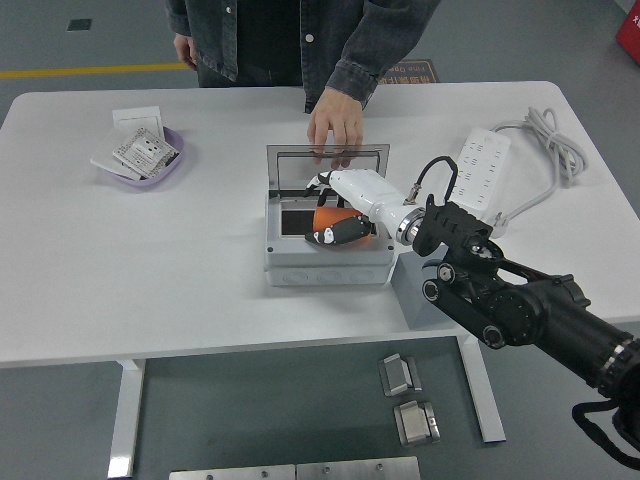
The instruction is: Pick up the cylinder from the cube,place it in the box,flap close box
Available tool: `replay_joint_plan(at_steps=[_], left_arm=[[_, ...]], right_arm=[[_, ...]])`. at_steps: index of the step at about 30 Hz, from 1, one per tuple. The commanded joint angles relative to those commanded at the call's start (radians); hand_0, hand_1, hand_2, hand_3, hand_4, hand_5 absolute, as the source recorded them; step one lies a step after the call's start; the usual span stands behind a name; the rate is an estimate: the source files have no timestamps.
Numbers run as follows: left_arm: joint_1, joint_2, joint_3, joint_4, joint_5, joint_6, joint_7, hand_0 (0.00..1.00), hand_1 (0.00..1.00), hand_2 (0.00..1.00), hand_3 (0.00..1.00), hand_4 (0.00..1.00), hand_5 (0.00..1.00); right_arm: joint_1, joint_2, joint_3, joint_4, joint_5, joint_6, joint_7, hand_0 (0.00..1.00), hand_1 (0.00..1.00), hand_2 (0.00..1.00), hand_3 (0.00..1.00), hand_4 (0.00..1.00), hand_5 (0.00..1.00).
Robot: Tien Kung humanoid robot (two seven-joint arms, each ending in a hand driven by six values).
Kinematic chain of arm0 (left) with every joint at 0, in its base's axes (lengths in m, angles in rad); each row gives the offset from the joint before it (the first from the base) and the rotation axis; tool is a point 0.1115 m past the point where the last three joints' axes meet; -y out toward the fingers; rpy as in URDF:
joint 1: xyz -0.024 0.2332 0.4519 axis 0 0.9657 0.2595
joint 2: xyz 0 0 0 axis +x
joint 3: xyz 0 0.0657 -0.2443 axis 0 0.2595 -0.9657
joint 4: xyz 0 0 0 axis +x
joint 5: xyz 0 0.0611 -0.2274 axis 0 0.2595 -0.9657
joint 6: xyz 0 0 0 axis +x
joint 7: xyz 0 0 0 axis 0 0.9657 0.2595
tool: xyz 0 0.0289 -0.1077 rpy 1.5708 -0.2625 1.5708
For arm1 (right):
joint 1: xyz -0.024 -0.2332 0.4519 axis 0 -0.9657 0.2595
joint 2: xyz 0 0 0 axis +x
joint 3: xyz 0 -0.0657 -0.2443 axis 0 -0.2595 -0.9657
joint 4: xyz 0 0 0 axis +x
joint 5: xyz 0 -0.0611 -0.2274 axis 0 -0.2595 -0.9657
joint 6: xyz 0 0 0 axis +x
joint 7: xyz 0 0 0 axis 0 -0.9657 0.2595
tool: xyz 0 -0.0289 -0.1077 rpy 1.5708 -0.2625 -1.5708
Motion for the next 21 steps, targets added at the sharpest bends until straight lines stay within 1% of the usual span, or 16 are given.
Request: replay_joint_plan(at_steps=[4,5,10,11,15,16,17,19,21], left_arm=[[0.002,0.0,0.001,0.0,-0.001,0.0,0.0,0.636,0.617,0.569,0.597,0.661,0.262],[0.002,0.0,0.001,0.0,0.0,0.0,0.0,0.636,0.617,0.563,0.596,0.66,0.261],[0.002,0.0,0.002,0.0,-0.001,0.0,0.0,0.636,0.617,0.563,0.596,0.66,0.261],[0.002,0.0,0.003,0.0,-0.002,0.0,-0.001,0.636,0.617,0.562,0.596,0.659,0.259],[0.003,-0.001,0.005,0.0,-0.004,-0.001,-0.001,0.636,0.617,0.562,0.596,0.659,0.259],[0.003,-0.001,0.005,0.0,-0.004,-0.001,0.0,0.636,0.617,0.562,0.596,0.659,0.259],[0.004,-0.001,0.006,0.0,-0.005,-0.001,-0.001,0.636,0.617,0.562,0.595,0.659,0.26],[0.004,-0.002,0.009,0.0,-0.01,-0.001,-0.003,0.636,0.617,0.562,0.595,0.659,0.26],[0.006,-0.004,0.014,0.0,-0.017,-0.001,-0.006,0.636,0.617,0.562,0.595,0.659,0.26]], right_arm=[[-0.004,0.0,0.003,0.0,-0.001,0.002,0.002,0.313,0.453,0.567,0.706,0.973,0.303],[-0.005,0.0,0.005,0.0,-0.001,0.003,0.002,0.708,0.676,0.641,0.712,0.975,0.308],[-0.01,-0.002,0.013,-0.003,-0.01,0.007,0.005,0.708,0.676,0.641,0.712,0.975,0.308],[-0.011,-0.003,0.015,-0.004,-0.011,0.007,0.006,0.742,0.695,0.65,0.711,0.978,0.314],[-0.016,-0.006,0.019,0.002,-0.016,0.009,0.003,0.742,0.695,0.65,0.711,0.978,0.314],[-0.018,-0.007,0.021,0.006,-0.018,0.011,0.001,0.742,0.695,0.65,0.711,0.978,0.314],[-0.022,-0.009,0.027,0.014,-0.021,0.015,-0.004,0.798,0.698,0.652,0.711,0.981,0.314],[-0.029,-0.014,0.037,0.029,-0.023,0.023,-0.012,0.798,0.698,0.652,0.711,0.981,0.314],[-0.045,-0.025,0.059,0.06,-0.023,0.042,-0.029,0.798,0.698,0.652,0.711,0.981,0.314]])
